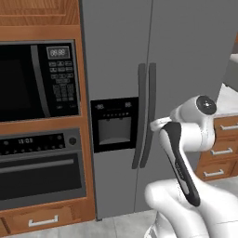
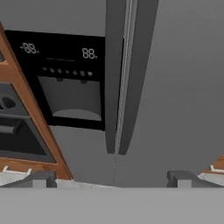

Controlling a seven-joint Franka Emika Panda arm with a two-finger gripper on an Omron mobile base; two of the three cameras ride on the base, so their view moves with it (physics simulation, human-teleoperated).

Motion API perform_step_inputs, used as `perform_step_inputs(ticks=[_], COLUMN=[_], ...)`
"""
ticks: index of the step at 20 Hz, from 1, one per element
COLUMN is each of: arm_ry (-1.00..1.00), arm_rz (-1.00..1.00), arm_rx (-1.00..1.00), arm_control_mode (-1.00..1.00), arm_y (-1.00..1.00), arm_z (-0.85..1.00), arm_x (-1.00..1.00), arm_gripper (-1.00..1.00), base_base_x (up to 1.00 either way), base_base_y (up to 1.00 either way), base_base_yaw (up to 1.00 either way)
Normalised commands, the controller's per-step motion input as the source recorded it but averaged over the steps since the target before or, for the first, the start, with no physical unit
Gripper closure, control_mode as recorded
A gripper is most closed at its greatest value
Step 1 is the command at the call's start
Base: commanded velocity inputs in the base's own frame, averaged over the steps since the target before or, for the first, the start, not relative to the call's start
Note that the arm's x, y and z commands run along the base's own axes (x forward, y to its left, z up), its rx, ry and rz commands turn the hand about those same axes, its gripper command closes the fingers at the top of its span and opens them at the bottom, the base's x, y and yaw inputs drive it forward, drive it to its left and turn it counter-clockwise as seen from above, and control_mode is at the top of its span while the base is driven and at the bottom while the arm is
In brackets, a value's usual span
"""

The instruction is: Take the cake and donut from the fridge and place them on the empty tray on the dining counter.

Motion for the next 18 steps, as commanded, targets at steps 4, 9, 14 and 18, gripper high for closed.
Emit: perform_step_inputs(ticks=[4, 9, 14, 18], arm_ry=[-0.24, -0.35, -0.31, -0.09], arm_rz=[0.00, 0.00, -0.01, -0.01], arm_rx=[-0.02, 0.00, 0.00, 0.00], arm_control_mode=[-1.00, -1.00, -1.00, -1.00], arm_y=[0.01, -0.01, -0.09, -0.31], arm_z=[0.00, 0.00, 0.00, 0.00], arm_x=[0.18, 0.13, 0.02, 0.00], arm_gripper=[-1.00, -1.00, -1.00, -1.00], base_base_x=[0.00, 0.00, 0.00, 0.00], base_base_y=[0.00, 0.00, 0.00, 0.00], base_base_yaw=[0.00, 0.00, 0.00, 0.00])
